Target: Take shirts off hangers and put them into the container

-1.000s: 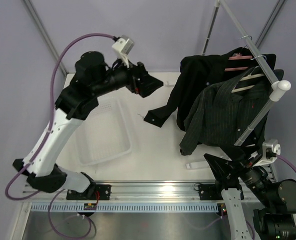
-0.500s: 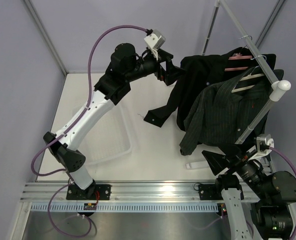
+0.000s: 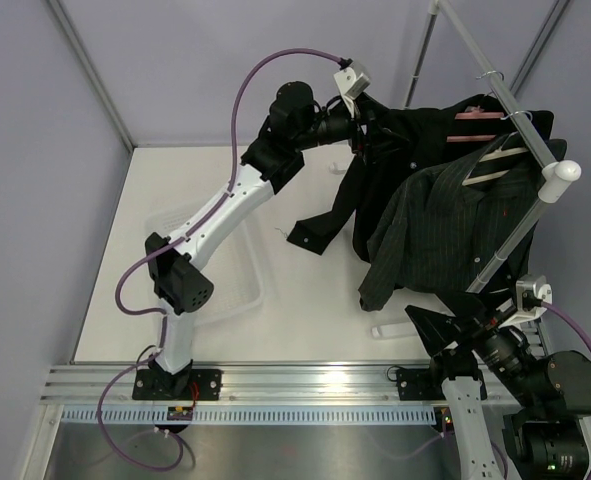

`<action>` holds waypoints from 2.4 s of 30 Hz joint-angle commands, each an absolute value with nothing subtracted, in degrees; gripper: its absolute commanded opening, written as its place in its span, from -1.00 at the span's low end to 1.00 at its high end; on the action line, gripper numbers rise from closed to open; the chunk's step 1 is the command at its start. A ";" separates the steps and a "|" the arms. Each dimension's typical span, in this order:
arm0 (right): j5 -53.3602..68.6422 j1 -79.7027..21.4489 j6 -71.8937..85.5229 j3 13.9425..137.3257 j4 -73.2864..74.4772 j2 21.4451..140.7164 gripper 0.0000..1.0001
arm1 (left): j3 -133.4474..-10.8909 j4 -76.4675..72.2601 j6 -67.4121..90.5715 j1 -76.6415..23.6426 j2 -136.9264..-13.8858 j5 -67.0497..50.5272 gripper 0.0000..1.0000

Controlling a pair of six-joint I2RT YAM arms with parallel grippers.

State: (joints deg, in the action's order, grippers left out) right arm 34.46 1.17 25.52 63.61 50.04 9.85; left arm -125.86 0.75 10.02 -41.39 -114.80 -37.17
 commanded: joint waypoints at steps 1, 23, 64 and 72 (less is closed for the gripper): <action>34.37 1.32 24.79 64.25 51.15 9.23 0.99 | -131.30 -3.78 11.34 -41.92 -116.19 -39.81 0.55; 35.07 1.41 24.70 63.64 49.66 9.40 0.99 | -141.15 -8.09 16.44 -44.11 -125.59 -39.73 -1.00; 44.56 2.02 26.19 54.93 39.65 18.98 0.93 | -90.45 12.29 16.35 -33.57 -78.16 -10.64 -1.00; 49.03 2.02 28.47 58.53 36.83 25.92 0.80 | -84.90 27.67 17.85 -33.66 -60.04 -7.13 -1.00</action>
State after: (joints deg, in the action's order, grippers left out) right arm 44.69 1.63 26.76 55.11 40.27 23.68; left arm -86.28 21.78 18.00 -33.71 -63.24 -10.72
